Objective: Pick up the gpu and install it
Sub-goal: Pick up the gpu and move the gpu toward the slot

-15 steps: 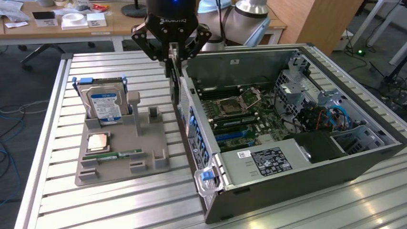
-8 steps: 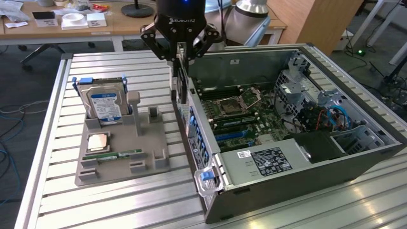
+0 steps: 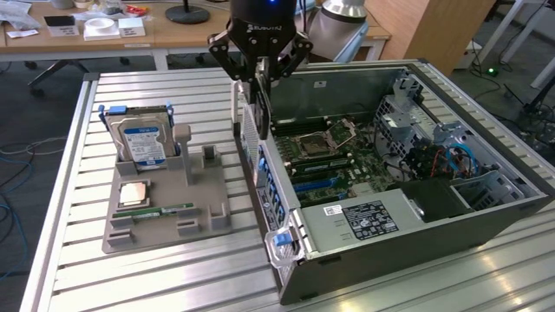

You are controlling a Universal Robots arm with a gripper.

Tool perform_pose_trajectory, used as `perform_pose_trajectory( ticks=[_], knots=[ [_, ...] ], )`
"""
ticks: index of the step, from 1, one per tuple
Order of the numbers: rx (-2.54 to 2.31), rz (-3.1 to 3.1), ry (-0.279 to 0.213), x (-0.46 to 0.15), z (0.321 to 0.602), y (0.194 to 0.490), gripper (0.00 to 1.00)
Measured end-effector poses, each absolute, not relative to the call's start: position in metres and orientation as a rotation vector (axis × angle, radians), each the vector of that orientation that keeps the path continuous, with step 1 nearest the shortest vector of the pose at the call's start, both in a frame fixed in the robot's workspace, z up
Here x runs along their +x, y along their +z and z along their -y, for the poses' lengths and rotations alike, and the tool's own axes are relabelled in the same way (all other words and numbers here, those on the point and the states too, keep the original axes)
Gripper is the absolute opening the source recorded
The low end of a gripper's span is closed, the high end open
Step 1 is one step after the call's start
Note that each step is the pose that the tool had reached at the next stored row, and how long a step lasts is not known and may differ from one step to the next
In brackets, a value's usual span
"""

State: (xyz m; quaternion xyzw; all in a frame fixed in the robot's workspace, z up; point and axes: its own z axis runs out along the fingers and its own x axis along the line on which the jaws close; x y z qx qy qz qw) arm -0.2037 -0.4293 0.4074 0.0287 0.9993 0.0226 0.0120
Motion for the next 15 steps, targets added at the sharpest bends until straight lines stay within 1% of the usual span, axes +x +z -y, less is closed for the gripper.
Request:
perform_pose_trajectory(
  ticks=[15],
  knots=[
    [0.089,-3.116,0.071,-0.167,0.429,0.407,0.26]
  ],
)
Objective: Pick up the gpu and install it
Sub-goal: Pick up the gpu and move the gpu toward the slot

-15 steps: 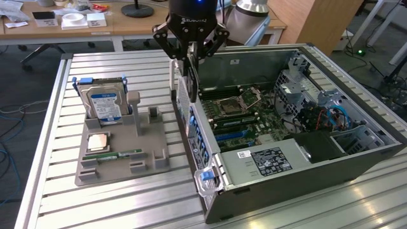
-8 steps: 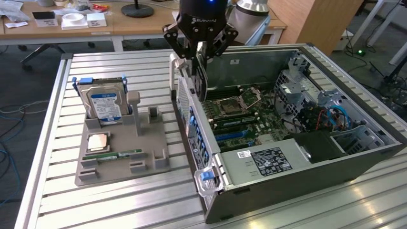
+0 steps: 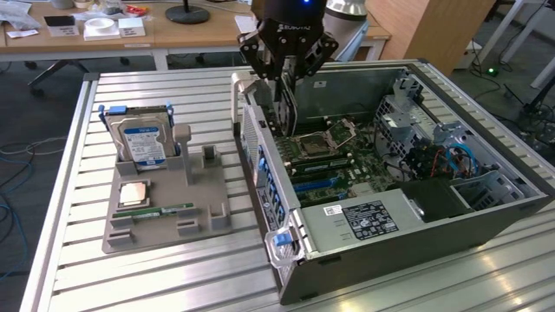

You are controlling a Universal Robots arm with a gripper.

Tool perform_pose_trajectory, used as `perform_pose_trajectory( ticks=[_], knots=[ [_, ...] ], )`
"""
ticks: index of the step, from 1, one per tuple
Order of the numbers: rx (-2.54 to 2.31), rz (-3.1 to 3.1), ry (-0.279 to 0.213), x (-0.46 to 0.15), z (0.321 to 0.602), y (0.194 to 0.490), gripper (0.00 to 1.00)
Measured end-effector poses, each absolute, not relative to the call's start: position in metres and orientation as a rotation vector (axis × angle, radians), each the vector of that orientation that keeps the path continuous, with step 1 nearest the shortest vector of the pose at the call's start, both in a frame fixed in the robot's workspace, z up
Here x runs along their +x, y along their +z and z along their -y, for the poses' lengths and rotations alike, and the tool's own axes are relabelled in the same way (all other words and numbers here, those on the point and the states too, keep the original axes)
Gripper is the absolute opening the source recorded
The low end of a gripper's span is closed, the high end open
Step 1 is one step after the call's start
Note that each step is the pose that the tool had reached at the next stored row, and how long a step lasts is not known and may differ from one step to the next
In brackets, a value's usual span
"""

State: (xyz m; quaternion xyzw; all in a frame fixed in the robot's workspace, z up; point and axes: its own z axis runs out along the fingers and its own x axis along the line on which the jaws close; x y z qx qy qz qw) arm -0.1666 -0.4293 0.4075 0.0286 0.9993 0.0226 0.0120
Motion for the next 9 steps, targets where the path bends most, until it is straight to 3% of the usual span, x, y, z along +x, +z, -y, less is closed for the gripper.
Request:
perform_pose_trajectory(
  ticks=[9],
  knots=[
    [0.089,-3.116,0.071,-0.139,0.429,0.407,0.26]
  ],
)
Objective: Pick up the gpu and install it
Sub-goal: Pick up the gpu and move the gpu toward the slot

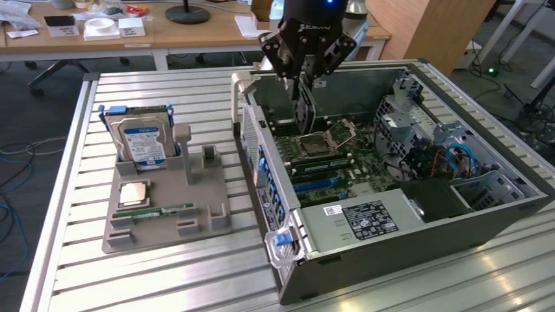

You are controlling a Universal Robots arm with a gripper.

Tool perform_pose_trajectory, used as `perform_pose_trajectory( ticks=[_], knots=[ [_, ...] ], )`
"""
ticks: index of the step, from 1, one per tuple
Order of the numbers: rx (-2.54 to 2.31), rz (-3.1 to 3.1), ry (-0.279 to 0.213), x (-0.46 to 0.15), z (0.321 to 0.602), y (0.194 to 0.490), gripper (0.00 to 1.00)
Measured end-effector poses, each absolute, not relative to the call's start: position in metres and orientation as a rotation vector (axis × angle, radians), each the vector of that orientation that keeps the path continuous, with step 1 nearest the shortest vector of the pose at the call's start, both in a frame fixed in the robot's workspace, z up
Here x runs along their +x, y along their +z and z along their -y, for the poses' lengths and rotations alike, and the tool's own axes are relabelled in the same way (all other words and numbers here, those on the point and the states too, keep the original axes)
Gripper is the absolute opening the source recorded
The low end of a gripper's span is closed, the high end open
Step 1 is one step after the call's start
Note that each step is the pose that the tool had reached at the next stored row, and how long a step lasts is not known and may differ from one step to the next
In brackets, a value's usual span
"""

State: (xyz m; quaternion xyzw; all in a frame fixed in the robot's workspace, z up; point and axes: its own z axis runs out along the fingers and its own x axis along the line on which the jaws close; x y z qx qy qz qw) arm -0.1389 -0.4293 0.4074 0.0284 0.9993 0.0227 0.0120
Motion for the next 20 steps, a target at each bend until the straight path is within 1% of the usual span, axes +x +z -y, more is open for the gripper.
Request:
perform_pose_trajectory(
  ticks=[20],
  knots=[
    [0.088,-3.116,0.072,-0.072,0.429,0.407,0.26]
  ],
)
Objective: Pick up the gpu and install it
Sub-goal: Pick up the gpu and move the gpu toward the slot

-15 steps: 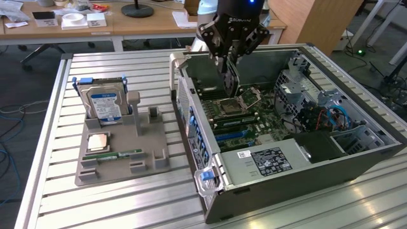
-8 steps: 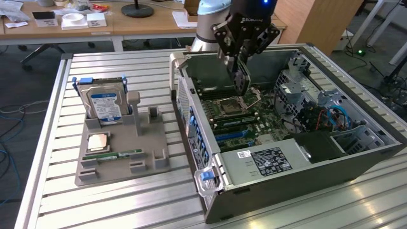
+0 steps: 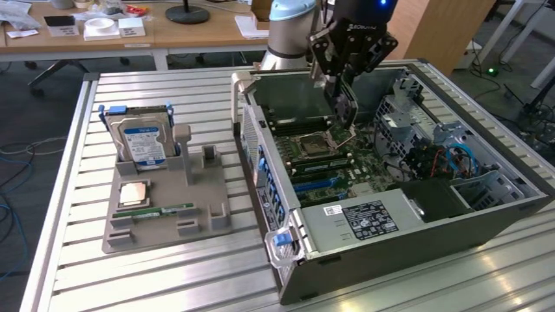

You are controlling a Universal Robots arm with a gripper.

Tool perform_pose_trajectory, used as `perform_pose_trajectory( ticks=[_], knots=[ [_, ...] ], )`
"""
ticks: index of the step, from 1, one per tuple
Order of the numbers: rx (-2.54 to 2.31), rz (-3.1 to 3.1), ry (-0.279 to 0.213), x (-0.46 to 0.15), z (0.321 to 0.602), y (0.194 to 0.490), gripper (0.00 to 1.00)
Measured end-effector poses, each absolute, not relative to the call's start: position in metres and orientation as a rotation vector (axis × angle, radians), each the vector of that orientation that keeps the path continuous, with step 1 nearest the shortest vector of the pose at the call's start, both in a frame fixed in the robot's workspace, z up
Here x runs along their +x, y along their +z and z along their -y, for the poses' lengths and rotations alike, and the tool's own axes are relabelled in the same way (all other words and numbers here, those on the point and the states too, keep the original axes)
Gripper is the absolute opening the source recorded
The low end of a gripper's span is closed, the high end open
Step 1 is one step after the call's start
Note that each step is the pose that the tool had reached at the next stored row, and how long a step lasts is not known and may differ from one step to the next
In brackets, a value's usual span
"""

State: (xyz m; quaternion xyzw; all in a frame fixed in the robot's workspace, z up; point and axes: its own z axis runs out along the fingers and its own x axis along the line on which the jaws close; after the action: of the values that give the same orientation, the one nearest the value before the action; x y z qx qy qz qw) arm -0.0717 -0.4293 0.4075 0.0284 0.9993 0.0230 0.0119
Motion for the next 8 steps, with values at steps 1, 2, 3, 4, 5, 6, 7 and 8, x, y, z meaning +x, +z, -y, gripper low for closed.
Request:
perform_pose_trajectory(
  ticks=[1,2,3,4,5,6,7,8],
  knots=[
    [0.088,-3.116,0.072,-0.069,0.429,0.407,0.26],
    [0.088,-3.116,0.072,-0.066,0.429,0.407,0.26],
    [0.088,-3.116,0.072,-0.063,0.429,0.407,0.26],
    [0.088,-3.116,0.072,-0.060,0.429,0.407,0.26],
    [0.088,-3.116,0.072,-0.058,0.429,0.407,0.26],
    [0.088,-3.116,0.072,-0.055,0.429,0.407,0.26],
    [0.088,-3.116,0.072,-0.052,0.429,0.407,0.26],
    [0.088,-3.116,0.072,-0.049,0.429,0.407,0.26]
  ],
)
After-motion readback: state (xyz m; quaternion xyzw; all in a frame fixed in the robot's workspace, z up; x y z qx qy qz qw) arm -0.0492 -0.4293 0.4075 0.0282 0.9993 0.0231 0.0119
